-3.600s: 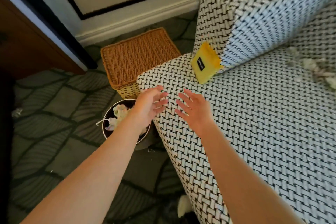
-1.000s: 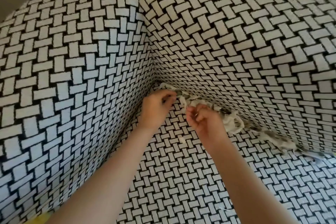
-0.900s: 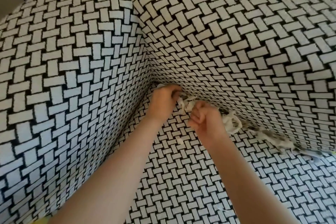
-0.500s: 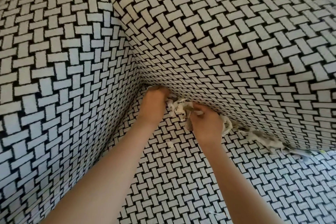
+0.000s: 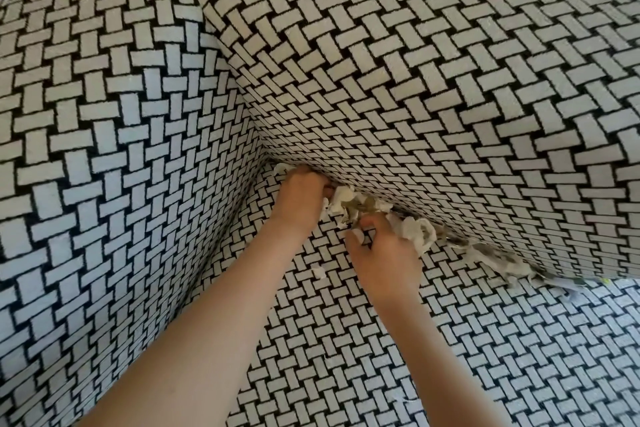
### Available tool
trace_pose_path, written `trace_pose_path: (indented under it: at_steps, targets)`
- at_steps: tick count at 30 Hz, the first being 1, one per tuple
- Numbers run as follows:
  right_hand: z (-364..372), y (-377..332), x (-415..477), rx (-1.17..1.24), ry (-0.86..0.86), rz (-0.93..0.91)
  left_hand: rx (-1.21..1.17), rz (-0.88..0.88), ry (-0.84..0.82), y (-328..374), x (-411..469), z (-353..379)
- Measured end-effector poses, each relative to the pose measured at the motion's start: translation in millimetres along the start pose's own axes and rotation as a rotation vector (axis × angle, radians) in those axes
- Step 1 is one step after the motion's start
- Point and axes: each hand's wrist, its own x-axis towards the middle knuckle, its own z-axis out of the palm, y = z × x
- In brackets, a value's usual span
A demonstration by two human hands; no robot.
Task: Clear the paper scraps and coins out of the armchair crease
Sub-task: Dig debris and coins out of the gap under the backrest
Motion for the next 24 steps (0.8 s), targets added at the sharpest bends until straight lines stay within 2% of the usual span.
trace_pose_path:
  at_steps: [6, 9, 11, 15, 17, 19, 22, 24]
  targets:
    - [2, -6, 1, -0.148, -0.091, -0.005, 0.127, 0.025, 0.050, 5, 2, 3]
    - [-2, -9, 1, -0.084, -0.168, -0.059, -0.080, -0.028, 0.135, 0, -2, 0]
    - [-3, -11, 3, 0.234, -0.181, 0.029, -0.337, -0.160, 0.165, -1, -7, -5]
    - [-12, -24, 12, 1.141, -0.176, 0.398, -0.955, -0.484, 0.165, -1, -16, -11]
    - [-16, -32, 16, 1.293, -0.181, 0.451, -1.292, -0.571, 0.118, 0, -18, -15]
    - [-16, -37, 17, 1.050, -0.096, 0.377, -1.527, -0.605, 0.046, 0, -18, -21]
    - [-13, -35, 19, 0.416, -0.009, 0.137, -1.554, -0.602, -0.022, -1, -16, -27]
    - [-9, -34, 24, 0.133, -0.031, 0.053, -1.565, -0.611, -0.033, -1, -16, -30]
